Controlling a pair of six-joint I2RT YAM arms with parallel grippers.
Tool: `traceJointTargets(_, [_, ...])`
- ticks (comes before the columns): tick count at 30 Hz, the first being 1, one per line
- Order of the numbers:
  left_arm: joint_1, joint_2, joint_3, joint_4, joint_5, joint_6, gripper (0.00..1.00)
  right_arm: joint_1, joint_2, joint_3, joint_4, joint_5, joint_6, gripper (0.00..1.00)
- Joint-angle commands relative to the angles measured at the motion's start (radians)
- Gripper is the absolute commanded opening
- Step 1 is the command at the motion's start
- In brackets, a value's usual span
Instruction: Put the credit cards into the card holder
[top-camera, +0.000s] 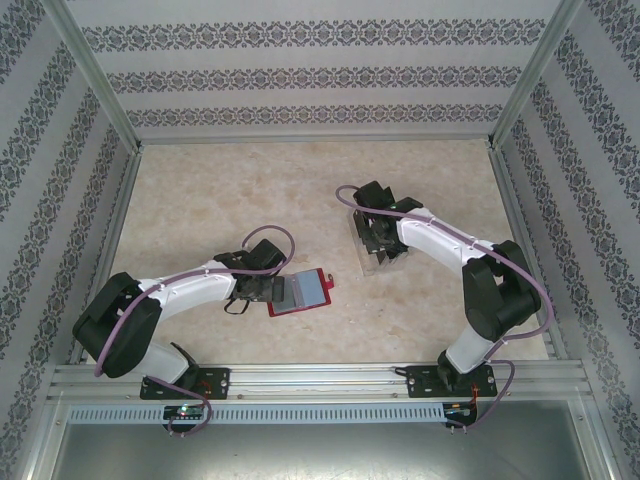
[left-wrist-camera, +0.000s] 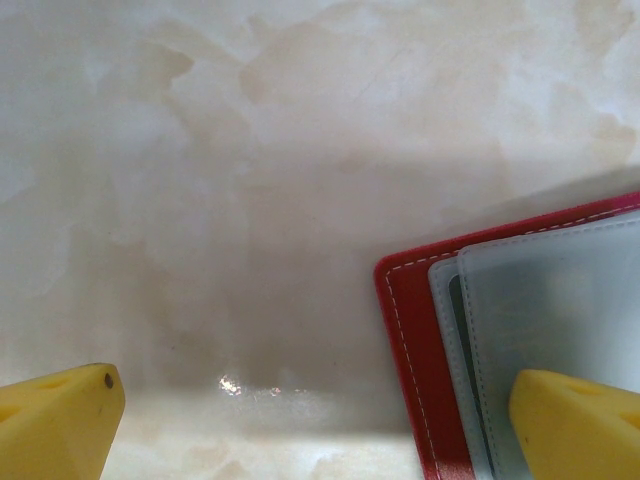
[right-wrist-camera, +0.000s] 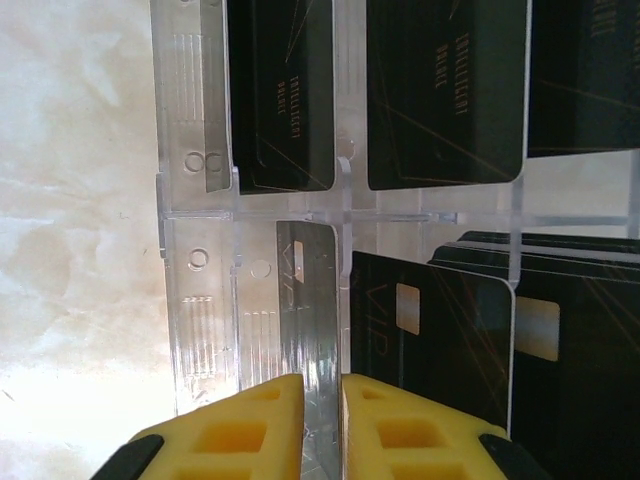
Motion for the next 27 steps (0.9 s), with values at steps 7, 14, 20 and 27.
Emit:
traceJointTargets(7, [-0.011,-0.001,-0.006,0.002,-0.022,0.003,1.00,-0.014,0.005,0.021,-0.011,-0.029,-0.004,0.06])
traceJointTargets(14, [-0.011,-0.001,-0.004,-0.001,-0.021,0.005,1.00,-0.027,-0.018,0.025,-0.009,-0.074,-0.002,0.00])
traceJointTargets(20, [-0.012,-0.002,-0.005,0.000,-0.024,0.006,1.00,-0.037,-0.018,0.037,-0.023,-0.077,-0.014,0.00])
traceJointTargets(27, [-0.011,-0.002,-0.001,-0.003,-0.019,0.006,1.00,-0.040,-0.079,0.029,-0.018,-0.089,-0.007,0.00])
